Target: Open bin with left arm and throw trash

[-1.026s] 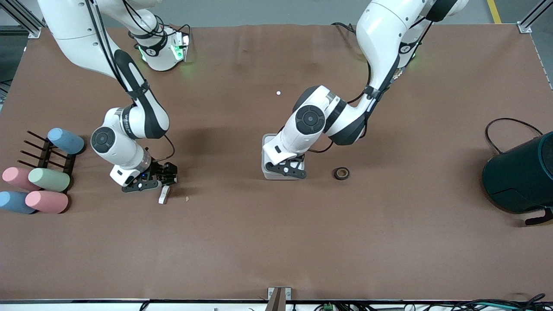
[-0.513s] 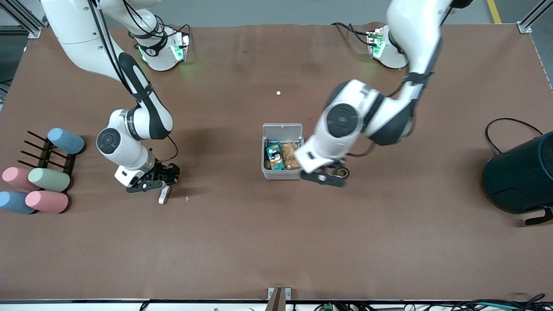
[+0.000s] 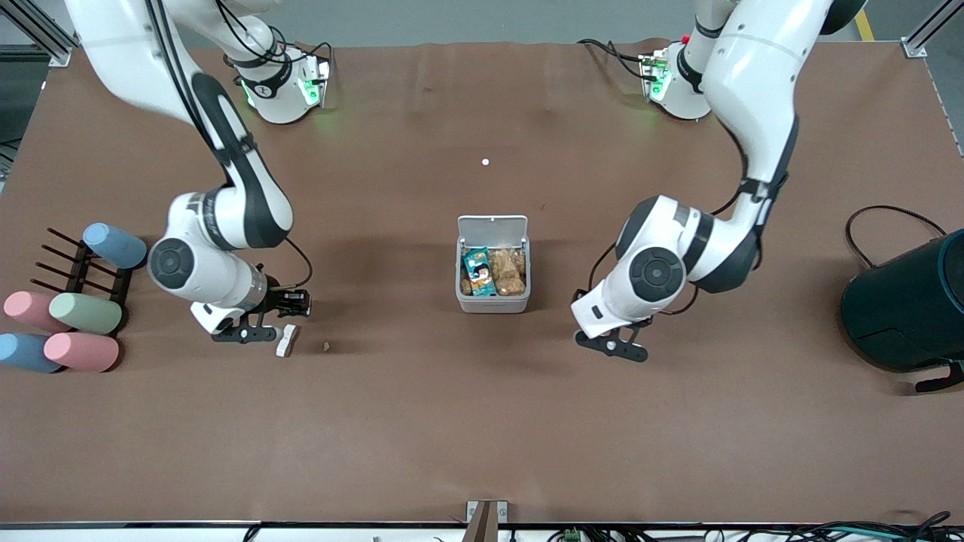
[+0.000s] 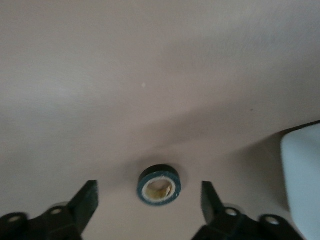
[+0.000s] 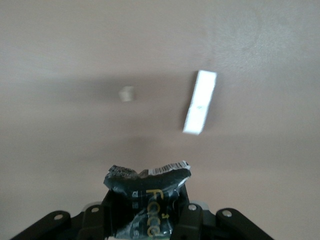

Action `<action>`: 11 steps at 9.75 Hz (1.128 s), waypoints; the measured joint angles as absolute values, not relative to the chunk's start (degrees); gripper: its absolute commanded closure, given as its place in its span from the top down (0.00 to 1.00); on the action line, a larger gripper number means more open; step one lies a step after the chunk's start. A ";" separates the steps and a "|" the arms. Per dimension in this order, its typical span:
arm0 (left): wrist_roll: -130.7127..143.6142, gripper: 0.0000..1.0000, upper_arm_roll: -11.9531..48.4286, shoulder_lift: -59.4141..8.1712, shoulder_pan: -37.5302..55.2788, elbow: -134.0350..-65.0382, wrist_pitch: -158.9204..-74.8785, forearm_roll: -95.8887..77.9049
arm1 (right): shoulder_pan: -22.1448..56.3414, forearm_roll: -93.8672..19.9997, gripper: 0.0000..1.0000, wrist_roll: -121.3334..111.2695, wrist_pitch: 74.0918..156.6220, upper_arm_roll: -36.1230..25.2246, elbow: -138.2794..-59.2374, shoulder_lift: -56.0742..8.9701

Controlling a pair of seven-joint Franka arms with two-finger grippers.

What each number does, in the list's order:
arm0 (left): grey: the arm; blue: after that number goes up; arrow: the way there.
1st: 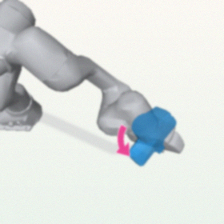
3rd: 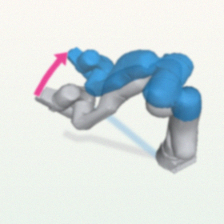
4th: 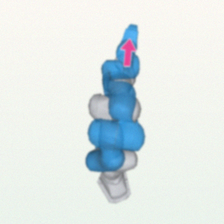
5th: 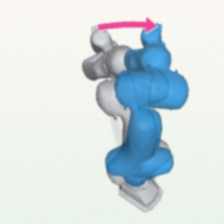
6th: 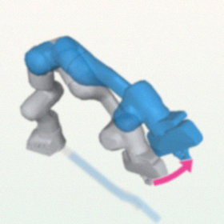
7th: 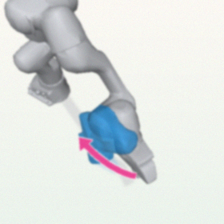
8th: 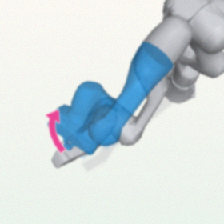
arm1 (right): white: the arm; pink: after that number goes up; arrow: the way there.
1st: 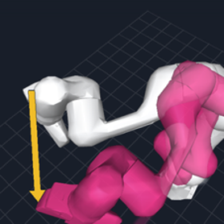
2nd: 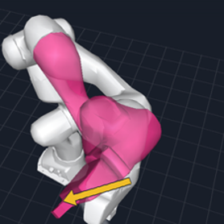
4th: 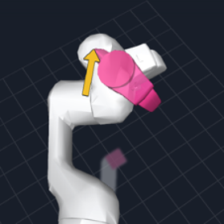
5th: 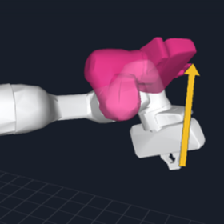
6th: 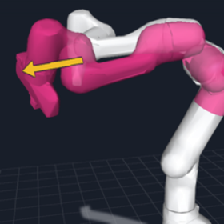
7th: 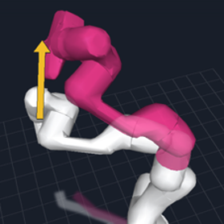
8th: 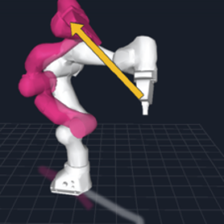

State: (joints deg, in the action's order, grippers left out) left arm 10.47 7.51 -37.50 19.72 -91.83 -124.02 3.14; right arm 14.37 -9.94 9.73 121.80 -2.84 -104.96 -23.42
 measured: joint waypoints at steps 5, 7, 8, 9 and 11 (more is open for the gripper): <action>12.02 0.59 7.86 -36.81 19.87 -104.98 -138.77 3.15 | 34.92 -11.34 0.10 44.12 122.51 -2.28 -88.37 -26.39; 12.14 0.03 7.86 -36.11 19.85 -105.86 -139.04 3.15 | 40.06 -11.34 0.12 48.30 130.01 -2.36 -86.18 -32.34; 12.16 0.00 7.86 -35.70 19.84 -106.04 -139.04 3.15 | 41.87 -11.34 0.12 48.65 131.08 -2.38 -85.75 -34.33; 12.18 0.00 7.86 -35.38 19.83 -106.23 -139.04 3.15 | 43.26 -11.35 0.13 48.80 131.21 -2.40 -85.59 -35.54; 12.21 0.00 7.86 -34.99 19.74 -106.39 -139.07 3.15 | 44.02 -11.34 0.15 48.69 130.80 -2.46 -85.47 -36.33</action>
State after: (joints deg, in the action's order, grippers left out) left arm 12.21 7.86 -34.99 19.74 -106.39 -139.07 3.15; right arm 44.02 -11.34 48.69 130.80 -2.46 -85.47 -36.33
